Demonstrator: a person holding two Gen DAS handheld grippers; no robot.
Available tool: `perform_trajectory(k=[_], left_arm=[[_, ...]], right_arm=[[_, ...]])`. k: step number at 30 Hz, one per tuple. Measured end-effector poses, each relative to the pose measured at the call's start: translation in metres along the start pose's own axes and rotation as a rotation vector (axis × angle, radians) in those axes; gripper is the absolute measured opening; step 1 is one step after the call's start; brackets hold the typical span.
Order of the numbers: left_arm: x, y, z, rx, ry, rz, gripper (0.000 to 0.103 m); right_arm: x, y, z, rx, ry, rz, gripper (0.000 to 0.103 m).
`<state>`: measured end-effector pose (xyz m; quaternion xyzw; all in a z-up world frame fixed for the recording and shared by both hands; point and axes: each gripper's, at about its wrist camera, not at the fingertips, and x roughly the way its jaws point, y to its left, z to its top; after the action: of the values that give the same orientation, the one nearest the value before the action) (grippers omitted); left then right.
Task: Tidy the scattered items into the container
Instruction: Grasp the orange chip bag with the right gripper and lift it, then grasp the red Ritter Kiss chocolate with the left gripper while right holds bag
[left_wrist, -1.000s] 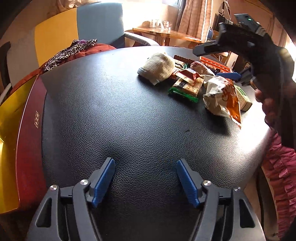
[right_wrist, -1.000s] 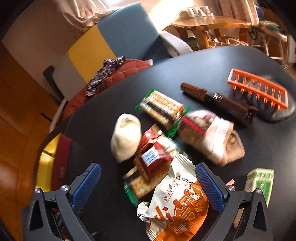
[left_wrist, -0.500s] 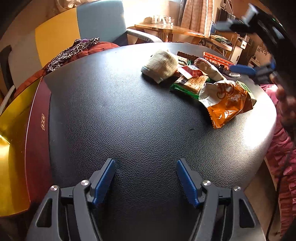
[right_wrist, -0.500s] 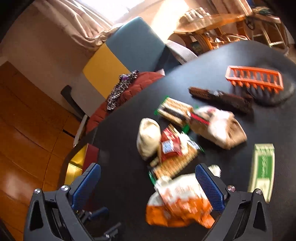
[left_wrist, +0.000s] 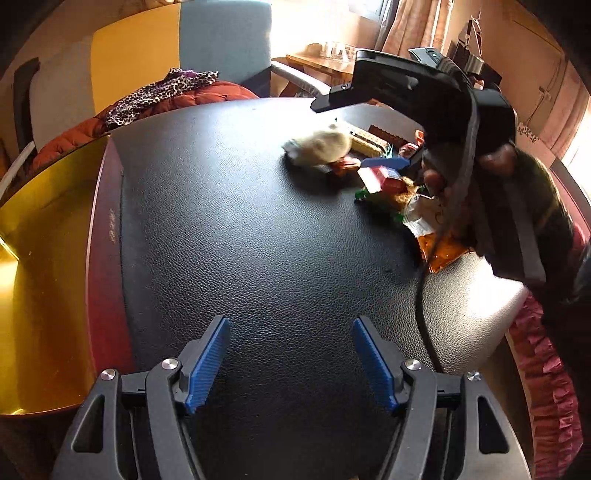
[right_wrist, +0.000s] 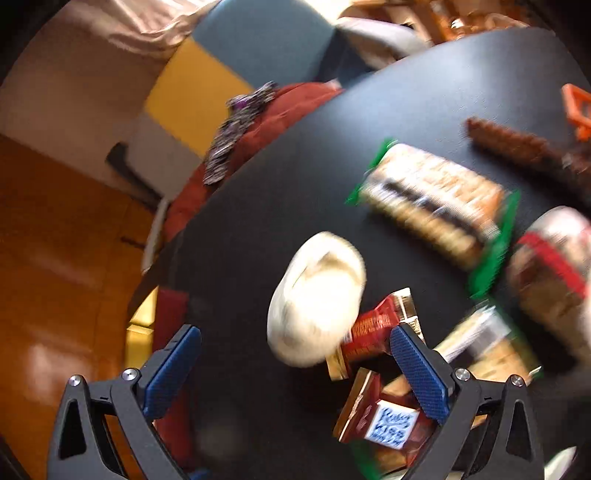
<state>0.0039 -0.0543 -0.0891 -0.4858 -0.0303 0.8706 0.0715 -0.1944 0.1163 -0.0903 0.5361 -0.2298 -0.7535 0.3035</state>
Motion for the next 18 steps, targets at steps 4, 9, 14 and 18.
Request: perform_trajectory(k=[4,9,14,18], left_arm=[[-0.005,0.006,-0.001,-0.024,-0.007,-0.012,0.069],[-0.008,0.0,0.016,-0.011,-0.029,-0.05,0.069],[-0.009,-0.01,0.039,0.009,-0.055,-0.092,0.069],[0.011,-0.031,0.067,0.09,-0.031,-0.077,0.069]], right_arm=[[0.011,0.02,-0.02,-0.057,0.083,0.107,0.103],[-0.011,0.029,-0.041,-0.062,0.055,0.186,0.103],[-0.066,0.023,-0.06,-0.071,-0.077,0.16,0.103],[-0.116,0.004,-0.08,-0.047,-0.183,0.114,0.103]])
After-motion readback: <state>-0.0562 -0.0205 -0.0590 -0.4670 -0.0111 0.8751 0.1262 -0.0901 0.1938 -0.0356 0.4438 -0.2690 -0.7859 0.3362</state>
